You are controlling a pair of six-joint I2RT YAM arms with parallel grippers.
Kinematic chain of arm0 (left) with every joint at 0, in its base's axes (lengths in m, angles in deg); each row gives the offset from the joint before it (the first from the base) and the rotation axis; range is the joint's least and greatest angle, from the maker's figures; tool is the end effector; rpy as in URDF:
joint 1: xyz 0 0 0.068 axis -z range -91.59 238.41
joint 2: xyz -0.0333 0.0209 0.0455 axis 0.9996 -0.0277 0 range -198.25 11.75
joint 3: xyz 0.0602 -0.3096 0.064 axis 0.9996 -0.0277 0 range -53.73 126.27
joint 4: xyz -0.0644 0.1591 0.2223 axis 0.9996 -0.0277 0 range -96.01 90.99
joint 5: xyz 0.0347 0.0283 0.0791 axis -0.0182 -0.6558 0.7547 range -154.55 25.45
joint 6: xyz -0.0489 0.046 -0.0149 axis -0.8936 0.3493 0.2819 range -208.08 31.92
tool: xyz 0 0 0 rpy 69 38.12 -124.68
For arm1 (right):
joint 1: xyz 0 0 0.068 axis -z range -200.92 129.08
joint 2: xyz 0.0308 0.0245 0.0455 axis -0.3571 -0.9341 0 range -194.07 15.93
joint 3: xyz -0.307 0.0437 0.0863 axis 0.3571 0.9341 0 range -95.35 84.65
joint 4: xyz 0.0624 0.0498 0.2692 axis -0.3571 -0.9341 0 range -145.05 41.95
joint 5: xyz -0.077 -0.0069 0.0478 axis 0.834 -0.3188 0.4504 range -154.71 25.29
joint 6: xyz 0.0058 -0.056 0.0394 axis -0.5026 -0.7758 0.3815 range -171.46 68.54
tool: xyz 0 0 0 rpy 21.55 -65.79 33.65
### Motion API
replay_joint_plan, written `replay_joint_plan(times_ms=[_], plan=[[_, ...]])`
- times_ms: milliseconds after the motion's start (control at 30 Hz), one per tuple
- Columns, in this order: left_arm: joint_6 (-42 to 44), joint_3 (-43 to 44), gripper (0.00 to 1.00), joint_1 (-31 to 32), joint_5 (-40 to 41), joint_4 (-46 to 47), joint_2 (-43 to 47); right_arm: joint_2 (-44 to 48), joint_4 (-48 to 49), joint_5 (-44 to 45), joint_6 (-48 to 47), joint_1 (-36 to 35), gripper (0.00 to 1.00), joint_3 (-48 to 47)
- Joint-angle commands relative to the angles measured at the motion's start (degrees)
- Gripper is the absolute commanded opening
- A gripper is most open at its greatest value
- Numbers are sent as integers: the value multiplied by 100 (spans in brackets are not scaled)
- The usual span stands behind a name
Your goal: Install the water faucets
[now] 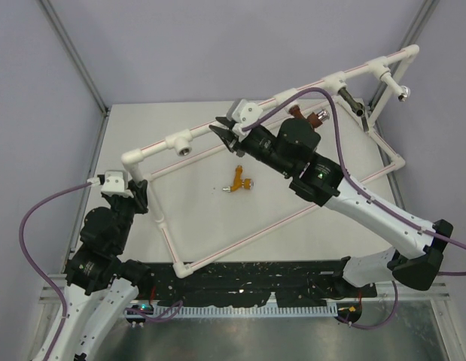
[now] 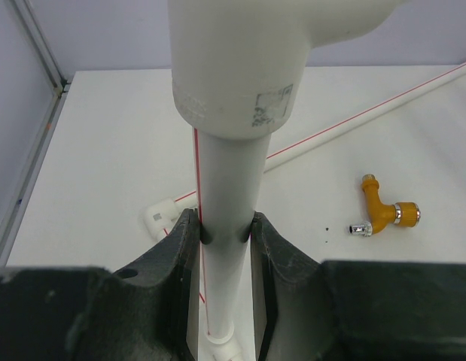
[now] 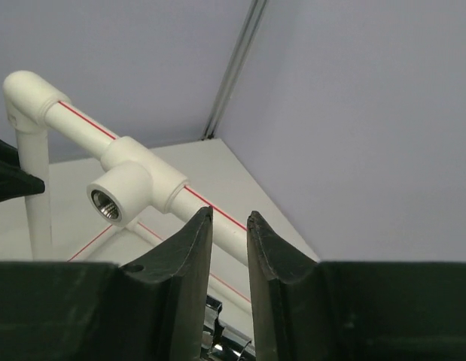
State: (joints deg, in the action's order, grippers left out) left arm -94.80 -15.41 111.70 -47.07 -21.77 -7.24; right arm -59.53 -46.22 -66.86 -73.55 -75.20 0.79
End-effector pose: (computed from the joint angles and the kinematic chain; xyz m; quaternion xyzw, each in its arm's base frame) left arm 0.0802 -0.0164 0.3528 0.0006 0.7270 -0.0686 0.6832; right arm 0.1866 0.2629 0.5390 -0.4077 0.4950 0.2243 0.7338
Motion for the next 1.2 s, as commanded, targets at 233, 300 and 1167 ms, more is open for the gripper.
replay_joint_plan(times_ms=[233, 300, 1167], plan=[[-22, -36, 0, 44, -200, -448, -202, 242, -1465, 1041, -155, -381, 14, -246], [-22, -36, 0, 35, -201, -448, -211, 391, -1571, 1042, -173, -434, 14, -97], [-224, 183, 0, -219, -156, -317, -684, 3439, -341, 2044, 1414, 531, 66, 4040]])
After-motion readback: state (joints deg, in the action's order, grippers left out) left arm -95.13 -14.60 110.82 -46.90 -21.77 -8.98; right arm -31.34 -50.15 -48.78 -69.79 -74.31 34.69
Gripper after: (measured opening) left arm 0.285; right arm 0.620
